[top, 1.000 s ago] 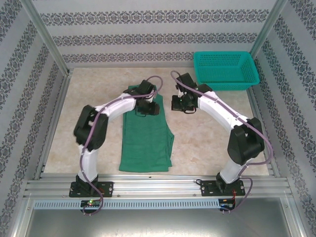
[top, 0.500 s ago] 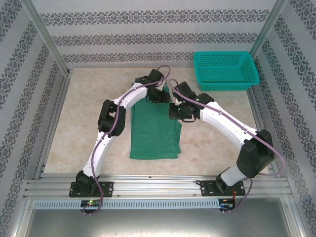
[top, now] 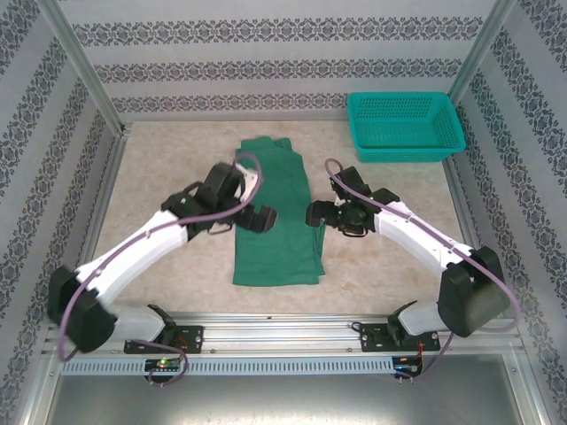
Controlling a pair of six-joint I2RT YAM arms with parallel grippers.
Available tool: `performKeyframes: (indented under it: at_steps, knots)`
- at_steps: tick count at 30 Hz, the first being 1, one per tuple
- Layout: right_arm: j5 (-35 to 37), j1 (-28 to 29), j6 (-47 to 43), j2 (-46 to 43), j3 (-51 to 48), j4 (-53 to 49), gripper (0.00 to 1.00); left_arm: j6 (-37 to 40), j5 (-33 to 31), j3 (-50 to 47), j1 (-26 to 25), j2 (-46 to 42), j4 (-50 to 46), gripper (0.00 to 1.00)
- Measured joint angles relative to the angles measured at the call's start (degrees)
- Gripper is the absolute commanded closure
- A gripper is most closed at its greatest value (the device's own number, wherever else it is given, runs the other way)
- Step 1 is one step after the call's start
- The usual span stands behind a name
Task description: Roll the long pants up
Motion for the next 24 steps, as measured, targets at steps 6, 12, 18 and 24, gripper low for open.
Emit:
performKeyframes:
  at_steps: [6, 12, 18, 24]
  knots:
    - [1.38, -0.76, 0.26, -5.62, -2.32, 2.56, 0.02, -3.65, -1.25, -14.91, -1.92, -13.18, -0.20, 0.00]
    - [0.61, -2.12, 0.96, -5.73, -1.81, 1.84, 0.02, -3.28, -1.60, -8.15, -6.67, -7.96, -6.16, 0.00]
    - [0.57, -2.75, 1.73, -6.43, -3.89, 1.90, 0.02, 0.50, -9.79, -3.98, -23.85, 7.98, -11.54, 0.00]
    - [-0.04, -3.74, 2.45, -7.26, -5.07, 1.95, 0.02, 3.87, -14.80, -3.23, -26.29, 16.28, -15.26, 0.00]
